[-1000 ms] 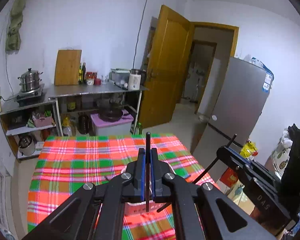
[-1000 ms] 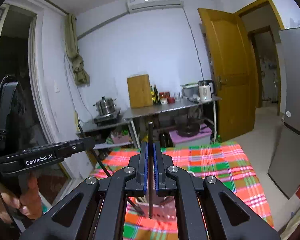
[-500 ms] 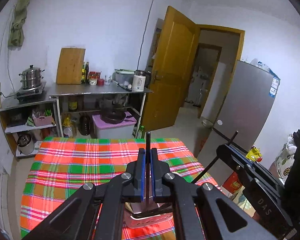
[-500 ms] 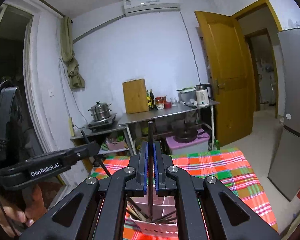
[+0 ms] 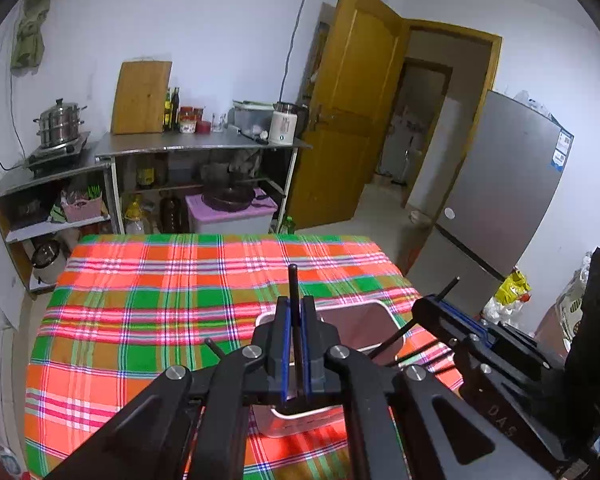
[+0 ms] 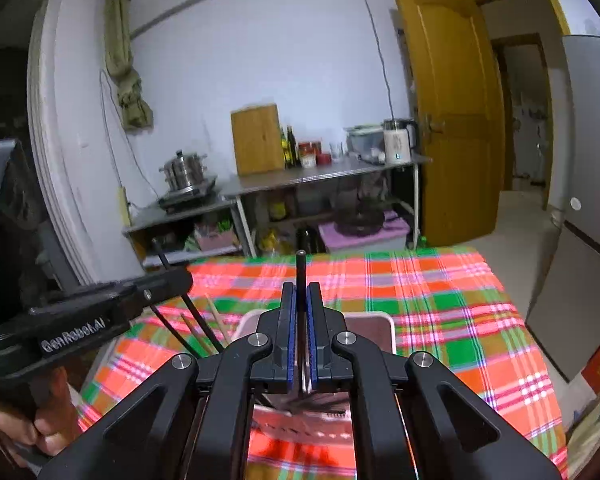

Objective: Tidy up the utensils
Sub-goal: 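Lower the chopsticks into the pink basket and open both tools, then pull both open tools back away from the pink basket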

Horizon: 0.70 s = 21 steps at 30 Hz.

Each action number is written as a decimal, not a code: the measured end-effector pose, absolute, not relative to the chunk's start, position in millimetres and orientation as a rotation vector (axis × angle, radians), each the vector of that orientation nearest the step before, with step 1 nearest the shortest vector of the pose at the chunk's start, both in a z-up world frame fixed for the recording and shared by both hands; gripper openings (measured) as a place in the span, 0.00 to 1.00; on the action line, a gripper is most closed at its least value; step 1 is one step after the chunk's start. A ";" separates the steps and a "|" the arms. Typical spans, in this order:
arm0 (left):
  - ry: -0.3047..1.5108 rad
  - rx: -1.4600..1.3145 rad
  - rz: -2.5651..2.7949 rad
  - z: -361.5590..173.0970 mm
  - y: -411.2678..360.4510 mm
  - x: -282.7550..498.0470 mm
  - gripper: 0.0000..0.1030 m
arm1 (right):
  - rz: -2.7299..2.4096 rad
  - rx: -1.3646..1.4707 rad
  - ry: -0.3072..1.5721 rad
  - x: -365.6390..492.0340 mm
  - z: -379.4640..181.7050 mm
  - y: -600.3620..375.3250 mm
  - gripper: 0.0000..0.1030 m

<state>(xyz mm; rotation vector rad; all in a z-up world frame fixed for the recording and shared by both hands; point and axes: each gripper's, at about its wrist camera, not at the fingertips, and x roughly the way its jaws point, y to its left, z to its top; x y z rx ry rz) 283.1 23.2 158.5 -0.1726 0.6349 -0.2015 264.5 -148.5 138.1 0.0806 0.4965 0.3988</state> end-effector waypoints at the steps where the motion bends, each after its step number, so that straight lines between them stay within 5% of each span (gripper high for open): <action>1: 0.638 -0.170 -0.201 156.6 22.9 282.6 0.04 | 0.403 0.080 0.508 265.9 135.0 -149.0 0.05; 6: 0.660 -0.152 -0.195 152.1 20.6 283.8 0.05 | 0.424 0.080 0.537 265.2 129.8 -153.2 0.05; 12: 0.620 -0.152 -0.192 165.3 24.7 271.5 0.22 | 0.423 0.068 0.488 249.7 144.9 -158.5 0.16; 21: 0.569 -0.163 -0.180 178.9 31.6 230.4 0.22 | 0.420 0.087 0.463 221.4 155.3 -177.6 0.17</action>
